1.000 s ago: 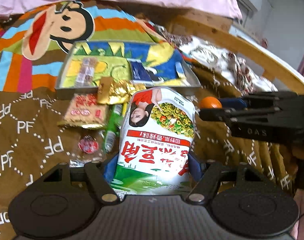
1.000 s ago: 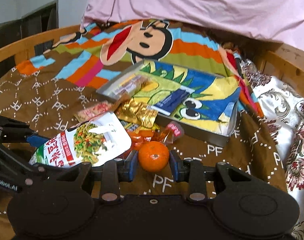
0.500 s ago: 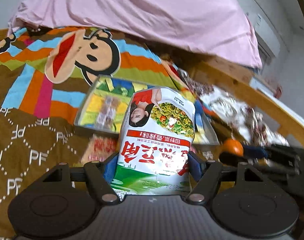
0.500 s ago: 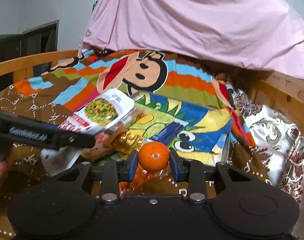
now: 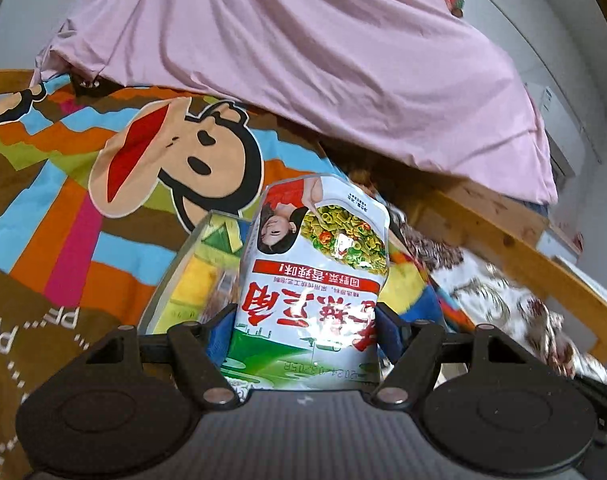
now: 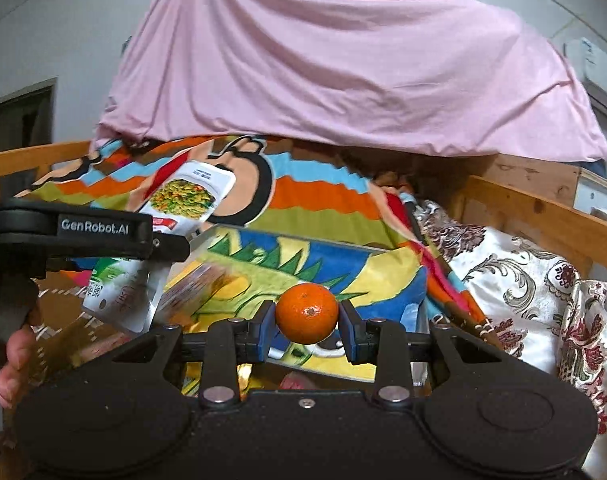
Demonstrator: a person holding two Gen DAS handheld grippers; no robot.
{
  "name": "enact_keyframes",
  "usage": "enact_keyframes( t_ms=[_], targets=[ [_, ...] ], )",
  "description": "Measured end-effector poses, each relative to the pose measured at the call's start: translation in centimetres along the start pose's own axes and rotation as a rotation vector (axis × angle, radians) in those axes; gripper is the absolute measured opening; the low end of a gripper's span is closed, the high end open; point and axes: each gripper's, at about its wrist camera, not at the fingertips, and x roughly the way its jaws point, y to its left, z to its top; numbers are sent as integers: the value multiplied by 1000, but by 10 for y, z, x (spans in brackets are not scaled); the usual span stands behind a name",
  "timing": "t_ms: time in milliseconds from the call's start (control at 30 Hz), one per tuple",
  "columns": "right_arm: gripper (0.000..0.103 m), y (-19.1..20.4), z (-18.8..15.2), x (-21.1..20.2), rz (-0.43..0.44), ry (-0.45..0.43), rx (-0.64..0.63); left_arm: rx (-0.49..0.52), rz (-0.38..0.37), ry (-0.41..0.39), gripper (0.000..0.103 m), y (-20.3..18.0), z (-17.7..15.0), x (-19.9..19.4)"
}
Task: Organize snacks
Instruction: 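Carry the pea bag and mandarin over the tray with both tools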
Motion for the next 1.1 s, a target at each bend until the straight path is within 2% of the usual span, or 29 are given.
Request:
enact_keyframes(
  t_ms=[267,633,1100],
  targets=[
    [36,3,-11,39,-60,3,14,-20,0,-37,75,0,8,35],
    [36,0,-21,80,-84,54,67,-39,15,-43,75,10,11,76],
    [36,0,-34,101,-94,139,71,49,53,87,75,0,-4,110]
  ],
)
